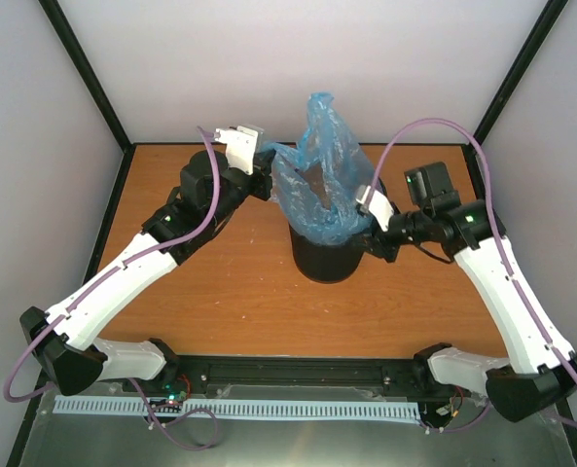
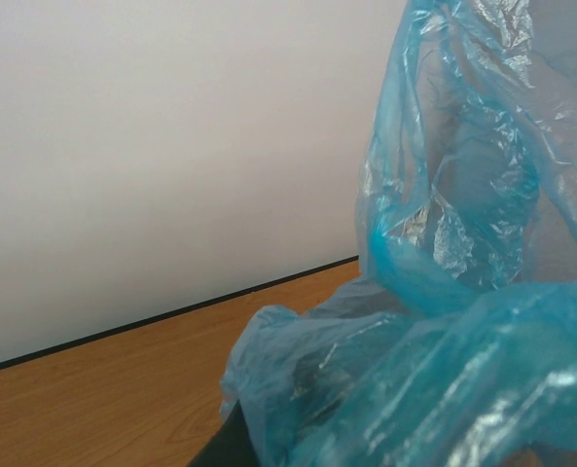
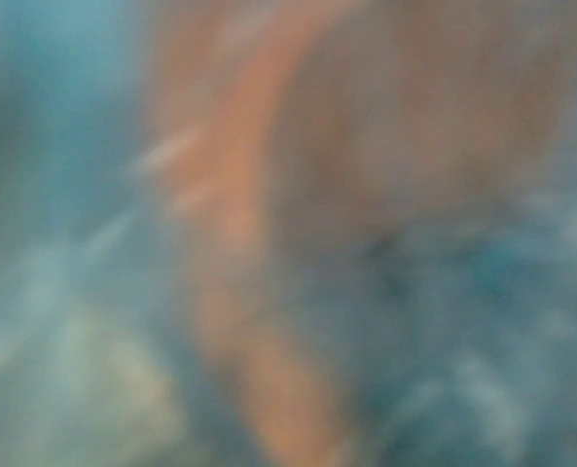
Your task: Put the trash bags into the trash bin
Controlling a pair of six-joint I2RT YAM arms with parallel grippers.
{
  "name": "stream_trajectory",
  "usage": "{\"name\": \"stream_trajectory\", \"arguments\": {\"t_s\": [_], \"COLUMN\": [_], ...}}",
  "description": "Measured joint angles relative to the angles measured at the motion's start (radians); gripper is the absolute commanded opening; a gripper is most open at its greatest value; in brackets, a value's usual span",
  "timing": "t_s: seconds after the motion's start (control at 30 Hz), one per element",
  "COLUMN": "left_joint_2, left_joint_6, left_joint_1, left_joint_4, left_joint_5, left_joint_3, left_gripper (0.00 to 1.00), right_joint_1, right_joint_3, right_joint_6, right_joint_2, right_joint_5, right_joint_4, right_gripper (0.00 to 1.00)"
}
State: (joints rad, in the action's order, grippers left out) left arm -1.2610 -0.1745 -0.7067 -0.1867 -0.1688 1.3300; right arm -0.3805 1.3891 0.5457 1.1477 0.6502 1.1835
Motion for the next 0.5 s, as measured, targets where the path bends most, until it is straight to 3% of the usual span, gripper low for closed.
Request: {"name": "stream_trajectory", "arguments": {"t_s": [0.17,0.33,0.43,0.5], "left_joint_2": [0.000,0.000,0.000,0.000], "left_joint_6": [0.000,0.000,0.000,0.000], "left_joint_1": [0.000,0.000,0.000,0.000], "left_joint_4": [0.007,0.007,0.008,0.008], "left_joint_5": [0.000,0.001,0.001,0.001], "left_joint_3": [-0.002,-0.002,-0.002,-0.002], "left_gripper": [0.01,0.01,0.01,0.01], "right_joint_1": [-0.001,-0.002,-0.002,-0.002], "right_joint_3": [0.032,0.066,0.066,0.065], "right_joint_6": [-0.093,-0.136,-0.140,-0.139], "right_joint_2": [0.108,0.190,0.195,0.172], "right_joint_5": [-0.088,-0.133,-0.139,-0.138], "right_joint_4": [-0.123,-0.179,-0.175,-0.168], "right_gripper": [0.26,0.33,0.42,0.54]}}
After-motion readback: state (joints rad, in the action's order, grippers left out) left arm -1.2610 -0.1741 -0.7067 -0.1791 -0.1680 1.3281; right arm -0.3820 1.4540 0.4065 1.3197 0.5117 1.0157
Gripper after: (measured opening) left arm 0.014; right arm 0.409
